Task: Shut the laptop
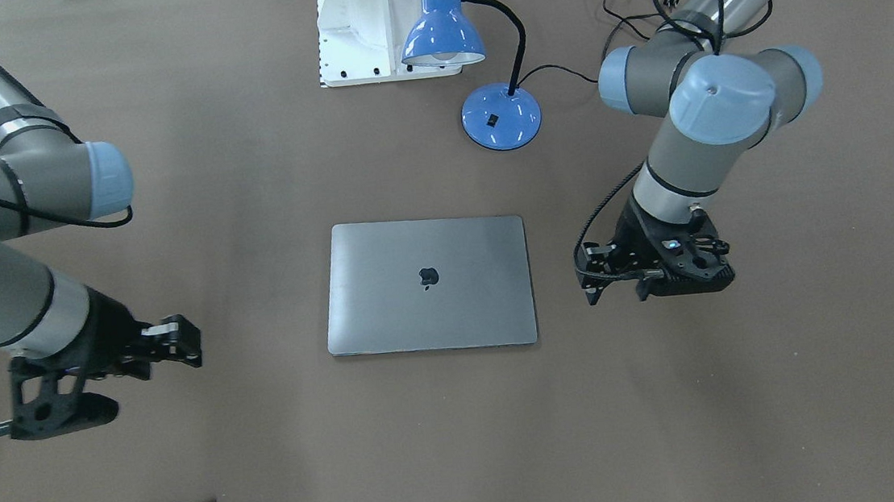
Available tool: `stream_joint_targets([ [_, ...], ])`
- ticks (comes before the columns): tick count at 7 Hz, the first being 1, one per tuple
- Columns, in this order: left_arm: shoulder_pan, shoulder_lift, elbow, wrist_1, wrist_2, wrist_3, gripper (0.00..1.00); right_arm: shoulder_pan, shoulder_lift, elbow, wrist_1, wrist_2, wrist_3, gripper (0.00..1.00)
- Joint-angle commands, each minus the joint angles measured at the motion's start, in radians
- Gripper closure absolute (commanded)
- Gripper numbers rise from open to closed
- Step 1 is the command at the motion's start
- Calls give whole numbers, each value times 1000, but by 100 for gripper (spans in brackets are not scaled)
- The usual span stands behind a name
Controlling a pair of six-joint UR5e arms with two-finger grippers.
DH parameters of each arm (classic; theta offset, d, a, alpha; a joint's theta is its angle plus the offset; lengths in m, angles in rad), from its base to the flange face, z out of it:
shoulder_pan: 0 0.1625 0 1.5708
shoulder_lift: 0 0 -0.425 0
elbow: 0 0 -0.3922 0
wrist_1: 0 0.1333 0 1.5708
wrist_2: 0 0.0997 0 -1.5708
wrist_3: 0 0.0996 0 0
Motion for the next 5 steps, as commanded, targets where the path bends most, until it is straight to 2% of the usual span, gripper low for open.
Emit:
stream_joint_targets([
  [1, -80, 200, -110, 22, -6, 192, 1, 126, -99, 105, -291, -23, -325, 0],
  [2, -121, 367, -142, -103, -66, 220, 1, 192, -171, 160, -396, -46, -506, 0],
  [3, -199, 504, -138, -220, -179, 298, 1, 278, -270, 186, -419, -24, -631, 0],
  [4, -303, 571, -120, -239, -240, 340, 1, 386, -379, 191, -412, 70, -740, 0],
  [5, -387, 629, -124, -241, -300, 387, 1, 487, -488, 208, -410, 115, -859, 0],
])
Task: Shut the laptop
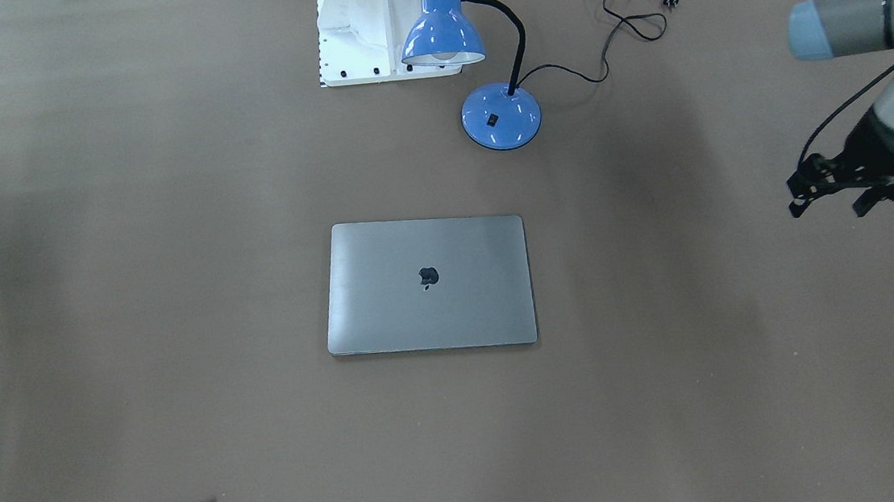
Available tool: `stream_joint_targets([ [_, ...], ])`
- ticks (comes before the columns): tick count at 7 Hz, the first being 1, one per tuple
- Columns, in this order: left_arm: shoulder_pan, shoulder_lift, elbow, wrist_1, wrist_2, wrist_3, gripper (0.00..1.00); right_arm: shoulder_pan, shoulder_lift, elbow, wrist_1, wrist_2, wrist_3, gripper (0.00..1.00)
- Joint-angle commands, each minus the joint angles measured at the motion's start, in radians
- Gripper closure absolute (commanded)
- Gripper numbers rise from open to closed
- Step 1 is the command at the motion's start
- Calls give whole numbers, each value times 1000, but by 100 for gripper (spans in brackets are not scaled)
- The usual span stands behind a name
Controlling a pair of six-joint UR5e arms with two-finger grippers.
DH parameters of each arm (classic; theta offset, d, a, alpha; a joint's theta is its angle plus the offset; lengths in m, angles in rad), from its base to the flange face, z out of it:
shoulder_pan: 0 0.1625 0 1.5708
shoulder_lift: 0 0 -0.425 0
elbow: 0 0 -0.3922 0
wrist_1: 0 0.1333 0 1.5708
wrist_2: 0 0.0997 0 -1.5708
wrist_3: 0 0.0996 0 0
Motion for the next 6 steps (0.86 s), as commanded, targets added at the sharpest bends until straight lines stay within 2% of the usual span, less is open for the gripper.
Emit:
stream_joint_targets([
  [1, -175, 114, 6, -18, -120, 227, 2, 206, -193, 42, -4, 58, -195, 0],
  [3, -261, 168, 22, 2, -124, 314, 1, 284, -247, 56, -4, 51, -202, 0],
  [5, -283, 149, 23, 113, -115, 320, 1, 285, -318, 122, -4, 46, -185, 0],
  [6, -280, 133, 13, 141, -113, 374, 1, 285, -315, 127, -4, 19, -183, 0],
])
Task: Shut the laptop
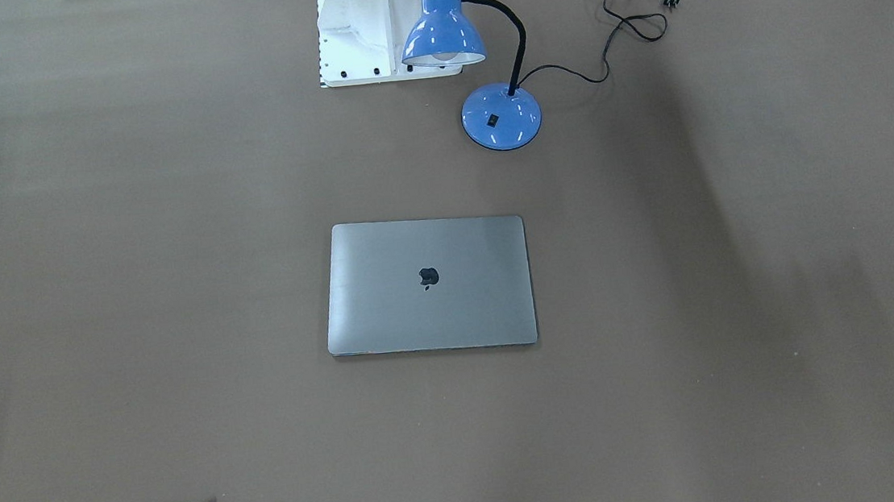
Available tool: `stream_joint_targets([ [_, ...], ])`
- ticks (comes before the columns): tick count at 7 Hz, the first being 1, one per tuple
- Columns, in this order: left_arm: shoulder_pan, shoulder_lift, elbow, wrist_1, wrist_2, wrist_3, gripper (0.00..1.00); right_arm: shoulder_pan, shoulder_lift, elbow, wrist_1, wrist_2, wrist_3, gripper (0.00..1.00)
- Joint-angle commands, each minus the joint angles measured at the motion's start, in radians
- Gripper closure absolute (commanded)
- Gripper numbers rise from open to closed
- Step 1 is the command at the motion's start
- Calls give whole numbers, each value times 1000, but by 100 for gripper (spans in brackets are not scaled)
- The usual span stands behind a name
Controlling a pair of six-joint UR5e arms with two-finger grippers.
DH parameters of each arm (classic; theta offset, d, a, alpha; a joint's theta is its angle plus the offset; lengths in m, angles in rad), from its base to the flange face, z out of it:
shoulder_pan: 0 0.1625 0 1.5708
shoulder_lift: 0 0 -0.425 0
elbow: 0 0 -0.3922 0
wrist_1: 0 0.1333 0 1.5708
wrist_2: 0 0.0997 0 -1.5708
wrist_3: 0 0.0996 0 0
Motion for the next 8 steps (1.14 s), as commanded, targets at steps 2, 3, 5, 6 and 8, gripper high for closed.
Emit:
stream_joint_targets([
  [2, -33, -24, -92, 239, 22, 210, 1, -3, -2, 28, 2, -93, 16, 0],
  [3, -99, -30, -94, 302, 49, 311, 1, -21, 18, 22, 11, -124, 21, 0],
  [5, -101, -31, -94, 320, 48, 309, 1, -61, 27, -26, 116, -134, 94, 0],
  [6, -101, -34, -91, 321, 48, 309, 1, -64, 27, -35, 132, -131, 99, 0],
  [8, -102, -27, -95, 317, 45, 311, 1, -64, 27, -35, 132, -126, 99, 0],
])
